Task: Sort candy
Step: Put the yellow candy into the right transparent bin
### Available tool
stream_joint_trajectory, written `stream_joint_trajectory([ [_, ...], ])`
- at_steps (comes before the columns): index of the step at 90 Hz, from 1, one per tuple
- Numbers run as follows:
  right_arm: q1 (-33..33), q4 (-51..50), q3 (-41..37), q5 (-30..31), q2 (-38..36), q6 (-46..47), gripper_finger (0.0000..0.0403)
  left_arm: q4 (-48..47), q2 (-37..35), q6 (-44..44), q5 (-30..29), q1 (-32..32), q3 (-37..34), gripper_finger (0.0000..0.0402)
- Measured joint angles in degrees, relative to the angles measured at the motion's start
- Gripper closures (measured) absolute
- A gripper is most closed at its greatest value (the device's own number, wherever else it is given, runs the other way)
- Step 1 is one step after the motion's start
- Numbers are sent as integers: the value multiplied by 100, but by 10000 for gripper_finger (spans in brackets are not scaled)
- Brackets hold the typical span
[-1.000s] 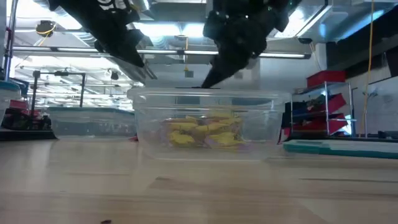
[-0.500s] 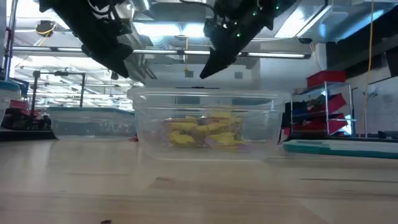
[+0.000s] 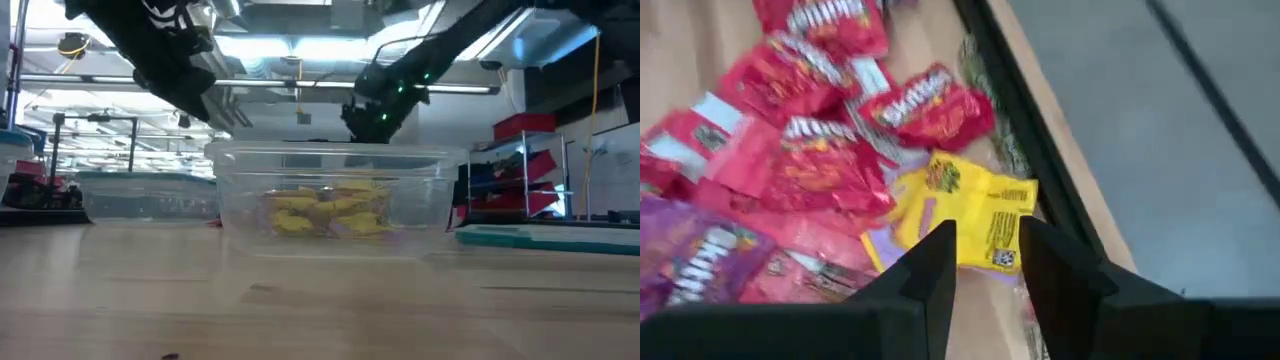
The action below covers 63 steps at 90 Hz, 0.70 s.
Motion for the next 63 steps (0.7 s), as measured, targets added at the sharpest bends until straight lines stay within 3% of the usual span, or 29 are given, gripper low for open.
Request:
stream_joint_trajectory([
  [19,40,-820,728,179,739,-1000,280,501,-1,268,-1,-1,1,402],
  [40,167,-750,820,755,1095,-1507,235,545,-1,292,-6,0,0,402],
  [52,234,-719,820,876,1246,-1638,239,630,-1,293,-7,2,0,402],
  [63,254,-725,820,978,1330,-1861,266,666,-1,281,-6,1,-1,402],
])
